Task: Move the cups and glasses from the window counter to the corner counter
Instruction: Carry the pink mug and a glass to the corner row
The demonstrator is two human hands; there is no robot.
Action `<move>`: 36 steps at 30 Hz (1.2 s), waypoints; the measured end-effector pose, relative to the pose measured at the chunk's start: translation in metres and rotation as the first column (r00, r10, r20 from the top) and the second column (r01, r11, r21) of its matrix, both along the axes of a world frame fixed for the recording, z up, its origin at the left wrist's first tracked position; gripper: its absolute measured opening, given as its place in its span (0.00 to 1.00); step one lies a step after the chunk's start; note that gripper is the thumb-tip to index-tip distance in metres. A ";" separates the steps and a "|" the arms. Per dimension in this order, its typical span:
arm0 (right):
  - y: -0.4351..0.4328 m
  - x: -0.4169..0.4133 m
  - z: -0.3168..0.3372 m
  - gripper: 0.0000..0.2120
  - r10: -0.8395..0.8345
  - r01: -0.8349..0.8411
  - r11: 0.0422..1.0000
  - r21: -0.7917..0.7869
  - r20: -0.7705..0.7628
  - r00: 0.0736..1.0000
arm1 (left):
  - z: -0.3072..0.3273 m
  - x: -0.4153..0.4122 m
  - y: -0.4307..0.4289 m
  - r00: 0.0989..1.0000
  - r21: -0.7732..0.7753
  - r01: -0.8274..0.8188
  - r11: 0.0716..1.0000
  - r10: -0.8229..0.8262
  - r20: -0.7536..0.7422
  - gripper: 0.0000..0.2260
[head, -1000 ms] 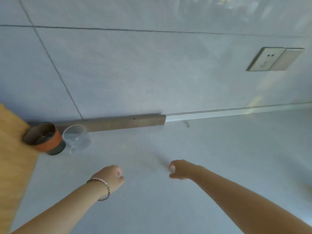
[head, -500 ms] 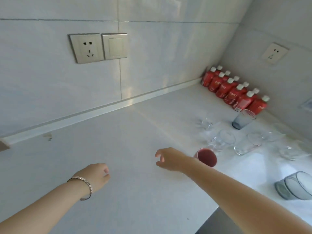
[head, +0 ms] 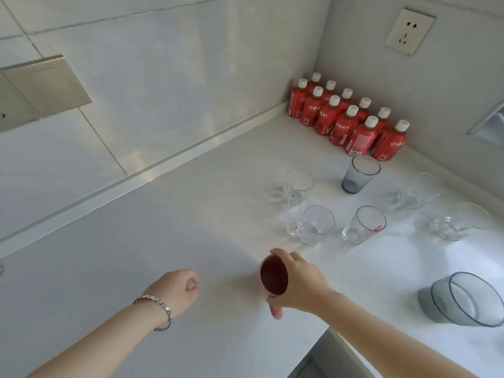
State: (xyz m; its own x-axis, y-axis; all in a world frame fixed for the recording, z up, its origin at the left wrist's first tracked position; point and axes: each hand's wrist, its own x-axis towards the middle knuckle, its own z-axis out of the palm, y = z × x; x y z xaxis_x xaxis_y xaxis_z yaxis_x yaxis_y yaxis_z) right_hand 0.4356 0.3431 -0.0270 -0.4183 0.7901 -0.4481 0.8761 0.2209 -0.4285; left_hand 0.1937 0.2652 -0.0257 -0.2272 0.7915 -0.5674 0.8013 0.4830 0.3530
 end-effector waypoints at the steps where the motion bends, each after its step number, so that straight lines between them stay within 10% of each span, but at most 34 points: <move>1: 0.002 0.009 0.000 0.40 -0.043 0.042 0.999 -0.011 -0.021 0.999 | 0.001 0.010 0.011 1.000 0.001 0.017 1.000 -0.017 0.003 0.04; 11: 0.038 0.118 0.014 0.43 -0.300 0.296 0.952 0.072 0.042 0.953 | 0.001 0.163 0.170 0.916 0.264 0.345 0.901 -0.385 0.116 0.43; 16: 0.031 0.142 0.011 0.43 -0.330 0.325 0.942 0.082 0.061 0.942 | -0.017 0.192 0.190 0.878 0.212 0.472 0.855 -0.478 -0.028 0.42; 29: 0.003 0.062 0.023 0.43 -0.047 0.045 0.997 0.056 0.018 0.999 | -0.008 0.071 0.022 0.998 0.525 0.013 0.851 0.023 -0.061 0.38; 36: -0.045 -0.091 0.040 0.44 0.327 -0.323 0.940 0.106 -0.026 0.945 | 0.019 -0.065 -0.134 0.841 0.493 -0.403 0.771 0.525 -0.133 0.44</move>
State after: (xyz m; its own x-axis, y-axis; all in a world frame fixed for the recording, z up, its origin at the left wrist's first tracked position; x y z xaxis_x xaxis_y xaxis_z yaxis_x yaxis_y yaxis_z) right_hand 0.3446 0.2980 0.0130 -0.6769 0.6470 -0.3511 0.7308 0.5337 -0.4255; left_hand 0.1283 0.1313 -0.0072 -0.7149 0.6961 -0.0669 0.6068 0.6651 0.4353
